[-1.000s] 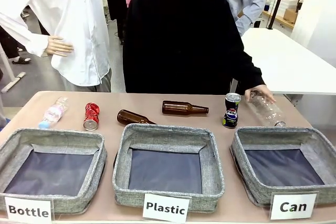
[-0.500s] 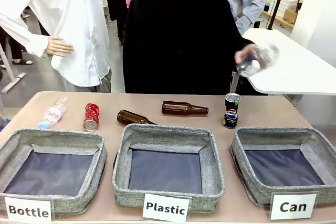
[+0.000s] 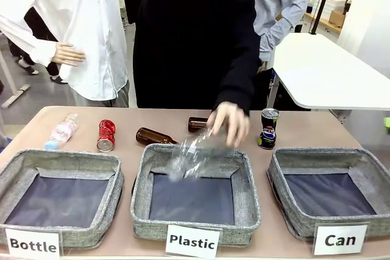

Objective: Sort the can waste into the basket.
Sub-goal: Pick up the can waste from the table and place it in the right Fabric basket.

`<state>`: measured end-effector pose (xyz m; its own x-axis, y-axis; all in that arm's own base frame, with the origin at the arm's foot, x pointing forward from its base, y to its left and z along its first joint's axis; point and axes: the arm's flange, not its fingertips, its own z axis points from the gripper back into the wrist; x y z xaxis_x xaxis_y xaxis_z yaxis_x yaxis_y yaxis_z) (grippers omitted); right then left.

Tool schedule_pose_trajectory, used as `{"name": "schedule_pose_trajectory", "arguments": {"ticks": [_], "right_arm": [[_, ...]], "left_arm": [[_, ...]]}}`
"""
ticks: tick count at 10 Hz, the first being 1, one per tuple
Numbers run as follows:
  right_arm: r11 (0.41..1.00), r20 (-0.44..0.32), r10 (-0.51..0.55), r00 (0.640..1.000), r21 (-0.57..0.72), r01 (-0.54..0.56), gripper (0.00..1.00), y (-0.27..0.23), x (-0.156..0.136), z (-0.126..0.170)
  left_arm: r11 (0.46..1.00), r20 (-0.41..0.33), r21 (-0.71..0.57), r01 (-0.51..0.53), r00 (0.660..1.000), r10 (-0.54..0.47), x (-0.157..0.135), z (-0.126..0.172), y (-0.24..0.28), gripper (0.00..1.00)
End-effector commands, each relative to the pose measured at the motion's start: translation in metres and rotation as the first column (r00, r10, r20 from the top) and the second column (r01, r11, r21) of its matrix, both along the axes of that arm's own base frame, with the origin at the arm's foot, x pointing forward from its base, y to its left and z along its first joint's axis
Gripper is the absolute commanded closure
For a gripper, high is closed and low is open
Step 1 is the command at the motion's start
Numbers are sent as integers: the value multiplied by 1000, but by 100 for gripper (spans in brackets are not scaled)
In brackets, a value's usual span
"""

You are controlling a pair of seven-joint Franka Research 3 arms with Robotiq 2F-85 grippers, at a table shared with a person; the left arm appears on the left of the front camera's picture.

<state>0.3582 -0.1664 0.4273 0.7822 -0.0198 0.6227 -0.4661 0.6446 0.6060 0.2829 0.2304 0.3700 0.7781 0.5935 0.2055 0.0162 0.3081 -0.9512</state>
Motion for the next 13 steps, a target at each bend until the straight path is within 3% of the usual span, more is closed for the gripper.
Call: {"name": "schedule_pose_trajectory", "arguments": {"ticks": [1, 4, 7, 8, 12, 13], "right_arm": [[992, 21, 113, 993, -54, -112, 0, 19, 35, 3], [987, 61, 128, 990, -102, -122, 0, 34, 47, 5], [976, 254, 128, 959, -203, -77, 0, 26, 47, 3], [968, 286, 134, 949, -244, -63, 0, 35, 58, -1], [898, 326, 333, 885, -395, -192, 0, 86, 115, -33], [884, 297, 370, 880, -405, -234, 0, 104, 129, -45]], "left_arm": [[1000, 36, -4, -2, 999, 2, 1, 0, 2, 0], [1000, 36, -4, -2, 999, 2, 1, 0, 2, 0], [1000, 36, -4, -2, 999, 2, 1, 0, 2, 0], [1000, 36, -4, -2, 999, 2, 1, 0, 2, 0], [1000, 36, -4, -2, 999, 2, 1, 0, 2, 0], [1000, 36, -4, -2, 999, 2, 1, 0, 2, 0]]}}
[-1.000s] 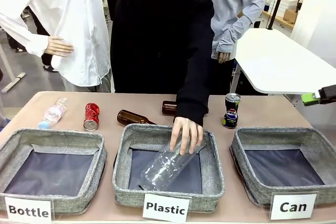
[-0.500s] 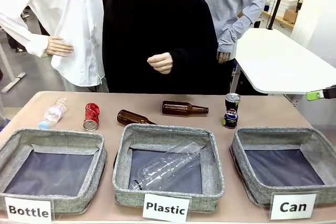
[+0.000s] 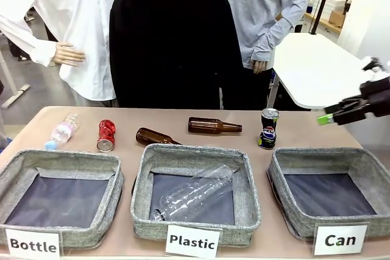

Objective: Sort the can waste into the basket.
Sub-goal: Pick up the can waste from the table and place it in the right Fabric basket.

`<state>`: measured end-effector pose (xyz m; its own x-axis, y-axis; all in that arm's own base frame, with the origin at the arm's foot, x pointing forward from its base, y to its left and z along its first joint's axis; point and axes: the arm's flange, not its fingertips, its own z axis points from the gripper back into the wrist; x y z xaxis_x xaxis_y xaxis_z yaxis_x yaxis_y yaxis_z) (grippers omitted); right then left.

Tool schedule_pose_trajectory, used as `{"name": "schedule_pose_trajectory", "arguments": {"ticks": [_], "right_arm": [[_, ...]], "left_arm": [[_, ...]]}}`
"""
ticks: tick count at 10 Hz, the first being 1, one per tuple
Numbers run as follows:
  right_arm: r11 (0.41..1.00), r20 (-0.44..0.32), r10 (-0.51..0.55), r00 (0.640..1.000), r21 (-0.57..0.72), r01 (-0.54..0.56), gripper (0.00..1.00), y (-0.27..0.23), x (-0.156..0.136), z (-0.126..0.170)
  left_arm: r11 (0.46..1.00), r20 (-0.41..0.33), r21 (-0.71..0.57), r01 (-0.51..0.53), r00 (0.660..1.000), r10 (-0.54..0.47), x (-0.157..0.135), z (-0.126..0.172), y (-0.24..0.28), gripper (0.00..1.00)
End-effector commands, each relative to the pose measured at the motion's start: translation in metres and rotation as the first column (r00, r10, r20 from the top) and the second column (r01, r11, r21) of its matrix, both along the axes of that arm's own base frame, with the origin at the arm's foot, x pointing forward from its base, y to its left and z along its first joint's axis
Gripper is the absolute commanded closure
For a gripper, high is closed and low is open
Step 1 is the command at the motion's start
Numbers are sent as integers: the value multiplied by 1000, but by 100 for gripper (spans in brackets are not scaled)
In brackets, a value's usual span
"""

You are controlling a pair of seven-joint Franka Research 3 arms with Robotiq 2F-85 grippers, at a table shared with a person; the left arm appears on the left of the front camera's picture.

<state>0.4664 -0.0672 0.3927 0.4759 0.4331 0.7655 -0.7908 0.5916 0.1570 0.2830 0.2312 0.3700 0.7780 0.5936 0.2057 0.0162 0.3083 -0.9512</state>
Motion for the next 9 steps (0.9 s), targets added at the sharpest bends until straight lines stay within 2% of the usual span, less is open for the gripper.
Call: {"name": "schedule_pose_trajectory", "arguments": {"ticks": [1, 2, 3, 4, 5, 6, 9], "right_arm": [[998, 0, 55, 998, -39, -55, 0, 19, 30, -22], [997, -41, 69, 997, -39, -71, 0, 31, 35, -29], [1000, -112, 1, 994, 16, 1, 0, 34, 29, -17], [997, -42, 68, 997, -25, -69, 0, 32, 23, -28], [997, -42, 68, 997, -25, -69, 0, 32, 23, -28], [998, -75, 61, 995, -15, -62, 0, 38, 28, -34], [994, -6, 107, 994, 19, -106, 0, 28, 55, -55]], "left_arm": [[1000, 35, -4, -2, 999, 2, 1, 0, 1, 0], [1000, 35, -4, -2, 999, 2, 1, 0, 1, 0], [1000, 35, -4, -2, 999, 2, 1, 0, 1, 0], [1000, 35, -4, -2, 999, 2, 1, 0, 1, 0], [1000, 35, -4, -2, 999, 2, 1, 0, 1, 0], [1000, 35, -4, -2, 999, 2, 1, 0, 1, 0], [1000, 35, -4, -2, 999, 2, 1, 0, 1, 0]]}}
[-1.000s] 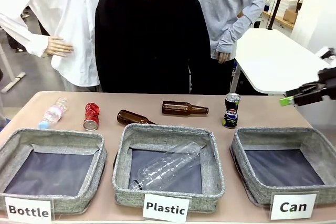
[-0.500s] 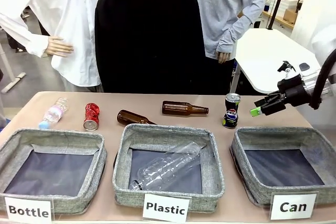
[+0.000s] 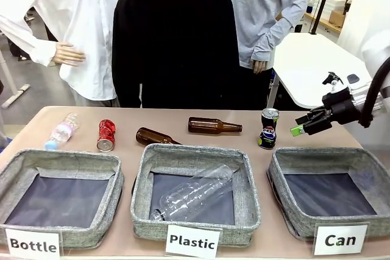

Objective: Sort the can waste into the basket.
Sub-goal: Pick up the can waste from the table and place it in the right Fabric basket.

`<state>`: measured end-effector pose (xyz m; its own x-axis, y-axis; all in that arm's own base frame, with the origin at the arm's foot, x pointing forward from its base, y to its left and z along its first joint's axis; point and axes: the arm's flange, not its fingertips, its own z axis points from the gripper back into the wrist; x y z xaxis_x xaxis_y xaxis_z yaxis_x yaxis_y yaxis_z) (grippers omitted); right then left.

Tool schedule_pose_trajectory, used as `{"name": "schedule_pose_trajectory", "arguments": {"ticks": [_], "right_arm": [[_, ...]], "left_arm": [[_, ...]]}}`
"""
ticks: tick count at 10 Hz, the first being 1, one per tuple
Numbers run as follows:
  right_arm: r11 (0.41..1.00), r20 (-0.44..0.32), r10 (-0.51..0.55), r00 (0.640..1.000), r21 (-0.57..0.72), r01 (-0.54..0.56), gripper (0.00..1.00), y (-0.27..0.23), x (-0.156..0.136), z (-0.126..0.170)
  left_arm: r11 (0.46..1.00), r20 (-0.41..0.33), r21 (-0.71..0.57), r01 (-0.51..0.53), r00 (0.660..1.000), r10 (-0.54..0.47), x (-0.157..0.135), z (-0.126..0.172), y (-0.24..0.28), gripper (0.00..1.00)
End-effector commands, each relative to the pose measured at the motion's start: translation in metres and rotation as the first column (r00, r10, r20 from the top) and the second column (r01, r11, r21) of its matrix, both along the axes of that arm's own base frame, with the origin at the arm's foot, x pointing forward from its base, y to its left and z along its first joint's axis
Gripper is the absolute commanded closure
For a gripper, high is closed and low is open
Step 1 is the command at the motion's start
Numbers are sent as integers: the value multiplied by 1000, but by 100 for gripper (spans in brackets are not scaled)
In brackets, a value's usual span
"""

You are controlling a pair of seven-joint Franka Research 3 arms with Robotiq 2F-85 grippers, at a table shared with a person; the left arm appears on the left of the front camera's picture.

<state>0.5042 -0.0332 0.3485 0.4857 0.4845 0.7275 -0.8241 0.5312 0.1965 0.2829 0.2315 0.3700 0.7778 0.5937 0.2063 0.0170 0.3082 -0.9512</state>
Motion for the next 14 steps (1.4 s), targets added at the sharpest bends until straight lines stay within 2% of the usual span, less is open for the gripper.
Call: {"name": "schedule_pose_trajectory", "arguments": {"ticks": [1, 3, 5, 8, 11, 14], "right_arm": [[999, 85, 27, 996, 40, -30, 0, -9, 28, -19], [997, 139, 55, 989, 41, -62, 0, -6, 48, -37], [996, 151, 59, 987, 51, -67, 0, -1, 60, -53], [992, 157, 101, 982, 65, -112, 0, 9, 65, -71], [985, 214, 126, 969, 88, -148, 0, 29, 69, -83], [966, 245, 120, 962, 194, -170, 0, 34, 71, -89]], "left_arm": [[1000, 35, -4, -2, 999, 2, 1, 0, 1, 0], [1000, 35, -4, -2, 999, 2, 1, 0, 1, 0], [1000, 35, -4, -2, 999, 2, 1, 0, 1, 0], [1000, 35, -4, -2, 999, 2, 1, 0, 1, 0], [1000, 35, -4, -2, 999, 2, 1, 0, 1, 0], [1000, 35, -4, -2, 999, 2, 1, 0, 1, 0]]}}
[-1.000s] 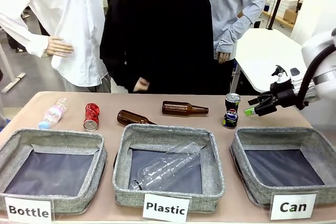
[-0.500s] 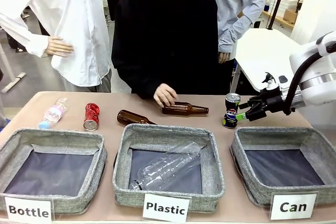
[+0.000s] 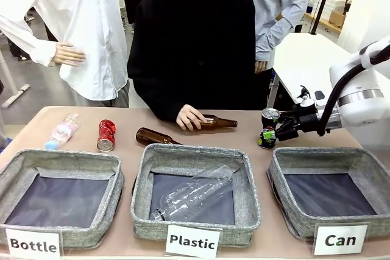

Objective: Sort the can waste into the basket.
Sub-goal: Pick up the can waste from the table and place it in the right Fabric basket.

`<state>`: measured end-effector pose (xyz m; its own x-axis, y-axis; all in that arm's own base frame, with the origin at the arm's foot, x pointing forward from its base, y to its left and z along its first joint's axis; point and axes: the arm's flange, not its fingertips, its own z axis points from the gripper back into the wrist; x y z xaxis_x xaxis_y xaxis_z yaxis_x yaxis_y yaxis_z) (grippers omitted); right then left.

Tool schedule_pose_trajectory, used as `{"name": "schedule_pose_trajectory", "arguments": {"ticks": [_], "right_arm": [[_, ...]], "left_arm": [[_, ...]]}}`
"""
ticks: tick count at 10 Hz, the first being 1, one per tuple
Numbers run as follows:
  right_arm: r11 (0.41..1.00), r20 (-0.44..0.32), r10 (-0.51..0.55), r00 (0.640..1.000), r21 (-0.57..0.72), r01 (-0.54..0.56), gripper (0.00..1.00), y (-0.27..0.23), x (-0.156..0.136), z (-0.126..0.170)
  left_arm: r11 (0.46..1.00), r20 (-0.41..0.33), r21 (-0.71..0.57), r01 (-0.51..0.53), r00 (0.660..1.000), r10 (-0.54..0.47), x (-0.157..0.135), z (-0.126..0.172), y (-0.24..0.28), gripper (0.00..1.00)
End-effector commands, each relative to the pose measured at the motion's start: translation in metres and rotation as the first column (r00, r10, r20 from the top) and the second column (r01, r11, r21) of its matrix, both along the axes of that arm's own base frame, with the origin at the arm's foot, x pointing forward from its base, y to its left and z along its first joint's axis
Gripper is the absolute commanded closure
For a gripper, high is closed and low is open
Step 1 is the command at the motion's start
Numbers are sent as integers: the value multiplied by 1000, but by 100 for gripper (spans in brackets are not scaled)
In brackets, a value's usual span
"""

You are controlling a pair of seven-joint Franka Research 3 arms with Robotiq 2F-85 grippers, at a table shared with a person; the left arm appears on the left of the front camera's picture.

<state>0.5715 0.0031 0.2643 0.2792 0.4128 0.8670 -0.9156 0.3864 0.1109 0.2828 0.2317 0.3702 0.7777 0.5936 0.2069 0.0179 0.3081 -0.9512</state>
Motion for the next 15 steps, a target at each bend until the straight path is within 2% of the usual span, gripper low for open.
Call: {"name": "schedule_pose_trajectory", "arguments": {"ticks": [1, 2, 3, 4, 6, 8, 9, 12, 13, 15], "right_arm": [[994, 62, 9, 998, 111, -16, 0, -1, 5, -5], [989, 57, -3, 998, 148, -6, 0, 0, 5, -5], [988, 61, 11, 998, 153, -21, 18, 0, 4, -6], [986, 46, 17, 999, 163, -24, 60, -1, 3, -4], [985, 28, 17, 999, 169, -22, 100, -3, 4, -4], [988, 23, 12, 1000, 155, -15, 100, -4, 4, -2], [988, 20, 4, 1000, 154, -7, 98, -7, 3, -1], [990, 39, -4, 999, 142, -2, 100, -14, -3, 17], [990, 37, -14, 999, 138, 9, 100, -20, -7, 28], [994, 58, -24, 998, 111, 17, 100, -38, -26, 63]], "left_arm": [[1000, 34, -3, -2, 999, 2, 1, 0, 0, 0], [1000, 34, -3, -2, 999, 2, 1, 0, 0, 0], [1000, 34, -3, -2, 999, 2, 1, 0, 0, 0], [1000, 34, -3, -2, 999, 2, 1, 0, 0, 0], [1000, 34, -3, -2, 999, 2, 1, 0, 0, 0], [1000, 34, -3, -2, 999, 2, 1, 0, 0, 0], [1000, 0, 0, 0, 1000, 0, 0, 0, 0, 0], [999, 235, 22, -49, 971, 42, -46, 104, 54, 0], [997, 293, -7, -81, 953, 80, -60, 123, 71, 0], [989, 355, -103, -108, 925, 138, -75, 138, 87, 0]]}}
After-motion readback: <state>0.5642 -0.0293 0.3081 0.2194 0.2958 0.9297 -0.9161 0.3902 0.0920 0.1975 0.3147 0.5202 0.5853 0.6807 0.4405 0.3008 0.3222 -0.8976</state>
